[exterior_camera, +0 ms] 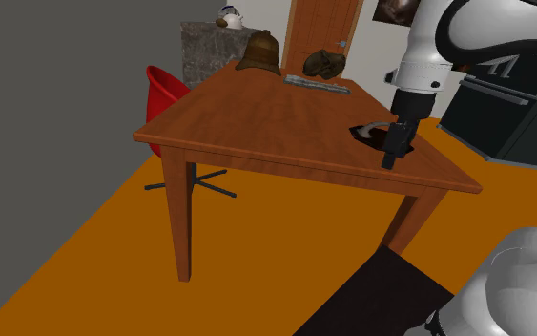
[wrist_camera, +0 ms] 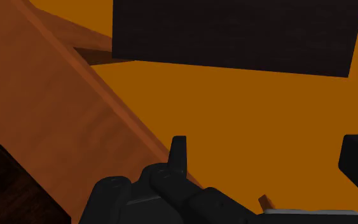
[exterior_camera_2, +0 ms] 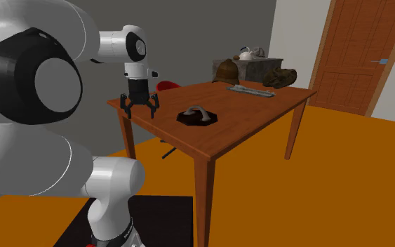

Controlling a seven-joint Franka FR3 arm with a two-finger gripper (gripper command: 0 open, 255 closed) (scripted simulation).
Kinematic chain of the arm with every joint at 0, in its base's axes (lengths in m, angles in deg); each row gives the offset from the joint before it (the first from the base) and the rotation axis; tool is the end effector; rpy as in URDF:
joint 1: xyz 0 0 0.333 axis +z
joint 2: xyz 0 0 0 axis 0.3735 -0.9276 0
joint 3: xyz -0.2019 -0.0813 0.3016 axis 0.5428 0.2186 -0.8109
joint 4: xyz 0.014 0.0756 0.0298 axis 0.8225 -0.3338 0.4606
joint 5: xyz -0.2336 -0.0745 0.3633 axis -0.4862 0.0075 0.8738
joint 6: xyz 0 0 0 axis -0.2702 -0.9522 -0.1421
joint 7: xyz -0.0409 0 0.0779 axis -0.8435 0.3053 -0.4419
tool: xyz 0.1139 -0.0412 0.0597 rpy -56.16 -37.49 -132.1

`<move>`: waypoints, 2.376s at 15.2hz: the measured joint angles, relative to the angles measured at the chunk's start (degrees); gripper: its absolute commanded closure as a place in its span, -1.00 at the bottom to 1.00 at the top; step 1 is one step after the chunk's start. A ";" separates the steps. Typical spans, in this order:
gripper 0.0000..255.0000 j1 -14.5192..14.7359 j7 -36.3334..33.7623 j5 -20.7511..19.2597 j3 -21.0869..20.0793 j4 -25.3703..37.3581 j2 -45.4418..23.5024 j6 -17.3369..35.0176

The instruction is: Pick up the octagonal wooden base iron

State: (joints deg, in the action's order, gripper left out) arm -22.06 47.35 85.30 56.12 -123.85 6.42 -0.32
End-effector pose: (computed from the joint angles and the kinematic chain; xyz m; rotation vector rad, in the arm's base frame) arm 0.3163 -0.0363 0.5589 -3.1193 -0.1696 0.2006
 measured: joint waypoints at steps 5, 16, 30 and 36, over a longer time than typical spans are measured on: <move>-1.00 0.07 8.60 -3.66 4.56 1.46 -1.43 0.89; -1.00 3.24 40.19 -10.16 19.88 15.83 -15.86 5.57; -1.00 5.77 61.55 -6.65 29.16 24.19 -30.04 13.49; 1.00 5.76 61.64 -6.57 29.27 23.83 -30.24 14.09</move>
State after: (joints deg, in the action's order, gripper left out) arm -16.30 108.98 78.73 85.39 -100.02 -23.81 13.77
